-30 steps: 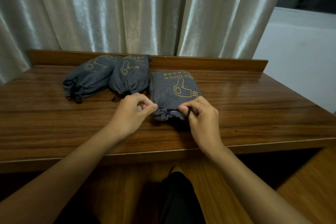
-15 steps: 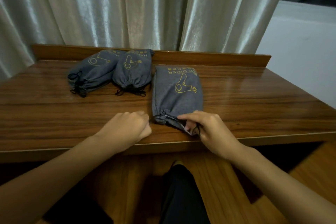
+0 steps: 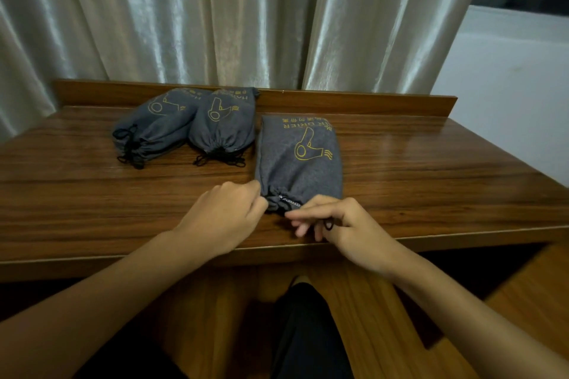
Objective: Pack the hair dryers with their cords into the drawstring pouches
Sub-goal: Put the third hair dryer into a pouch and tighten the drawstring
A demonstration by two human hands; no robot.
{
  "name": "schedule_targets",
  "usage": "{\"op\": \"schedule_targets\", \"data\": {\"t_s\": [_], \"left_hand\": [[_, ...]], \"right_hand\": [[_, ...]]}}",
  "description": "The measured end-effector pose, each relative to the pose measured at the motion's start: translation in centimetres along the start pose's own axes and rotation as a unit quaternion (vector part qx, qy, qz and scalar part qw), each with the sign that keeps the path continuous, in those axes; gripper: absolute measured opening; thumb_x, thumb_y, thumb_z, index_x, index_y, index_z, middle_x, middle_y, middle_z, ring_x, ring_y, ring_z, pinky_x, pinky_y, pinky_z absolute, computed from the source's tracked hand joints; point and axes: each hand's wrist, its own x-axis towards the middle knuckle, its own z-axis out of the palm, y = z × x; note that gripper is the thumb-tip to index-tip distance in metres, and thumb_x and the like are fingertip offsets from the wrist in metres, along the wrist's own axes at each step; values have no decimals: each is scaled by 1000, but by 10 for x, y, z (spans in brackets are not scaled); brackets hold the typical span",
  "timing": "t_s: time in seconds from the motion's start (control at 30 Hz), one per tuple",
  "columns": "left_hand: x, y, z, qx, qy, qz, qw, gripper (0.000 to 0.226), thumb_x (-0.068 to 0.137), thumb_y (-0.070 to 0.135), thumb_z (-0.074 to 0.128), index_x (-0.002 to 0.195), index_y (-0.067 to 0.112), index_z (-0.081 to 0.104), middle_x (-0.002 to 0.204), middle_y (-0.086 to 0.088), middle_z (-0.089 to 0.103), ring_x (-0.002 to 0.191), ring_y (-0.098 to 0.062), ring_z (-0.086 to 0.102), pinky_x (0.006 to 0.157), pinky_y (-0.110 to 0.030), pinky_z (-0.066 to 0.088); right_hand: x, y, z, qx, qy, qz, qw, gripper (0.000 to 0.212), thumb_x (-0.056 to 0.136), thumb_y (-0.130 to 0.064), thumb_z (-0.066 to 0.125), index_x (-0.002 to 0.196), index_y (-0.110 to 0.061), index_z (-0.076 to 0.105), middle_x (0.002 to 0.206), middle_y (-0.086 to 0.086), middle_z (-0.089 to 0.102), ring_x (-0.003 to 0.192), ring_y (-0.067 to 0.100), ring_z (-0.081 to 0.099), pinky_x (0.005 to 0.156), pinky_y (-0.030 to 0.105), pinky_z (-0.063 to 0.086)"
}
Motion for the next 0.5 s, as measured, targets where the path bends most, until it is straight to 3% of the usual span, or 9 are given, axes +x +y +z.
{"op": "schedule_targets", "data": {"t_s": [0.07,0.13,0.2,0.3,0.33,0.4,0.5], "left_hand": [[6,4,-2,-38,1,-20,999,37,97,37,34,65,21,43,70,-4,58,74,-32,58,67,-43,44],[12,4,-4,-71,5,-29,997,46,102,36,36,59,20,41,66,-6,55,75,-35,58,69,-42,44],[17,1,-8,-95,-7,-38,995,46,103,33,40,59,19,46,60,-1,52,69,-29,57,66,-37,38],[22,-8,-19,-119,-69,-45,989,35,101,27,47,71,17,62,63,2,66,61,-8,59,63,-25,41],[23,-11,-23,-125,-91,-42,987,30,100,24,50,75,17,65,66,3,70,59,-1,59,60,-18,42],[22,-15,-33,-123,-133,-27,983,22,98,20,55,80,20,68,69,8,73,57,2,59,58,-12,44],[21,-19,-41,-84,-160,30,983,15,92,28,65,78,27,72,75,16,73,70,4,64,69,-18,49]], "right_hand": [[7,-3,-3,49,-47,10,998,63,65,2,40,124,3,63,105,10,65,98,8,63,74,18,42],[11,-7,-7,114,-76,58,989,56,78,-20,49,126,8,59,100,10,67,94,15,63,69,22,42],[11,-6,-8,164,-2,93,982,50,94,-43,57,110,3,72,91,11,74,83,17,67,62,22,41],[8,-1,-7,90,81,71,990,14,94,-15,64,103,-7,72,73,9,73,65,13,66,55,20,42],[9,-2,-8,59,81,69,993,13,92,-9,66,105,-7,70,69,7,73,62,13,65,55,18,44],[10,-6,-11,-60,67,82,993,12,89,-10,72,100,-8,68,63,2,71,57,13,67,58,18,49],[11,-13,-16,-243,-1,122,962,15,86,-23,75,75,-14,71,57,-5,70,53,6,67,59,20,53]]}}
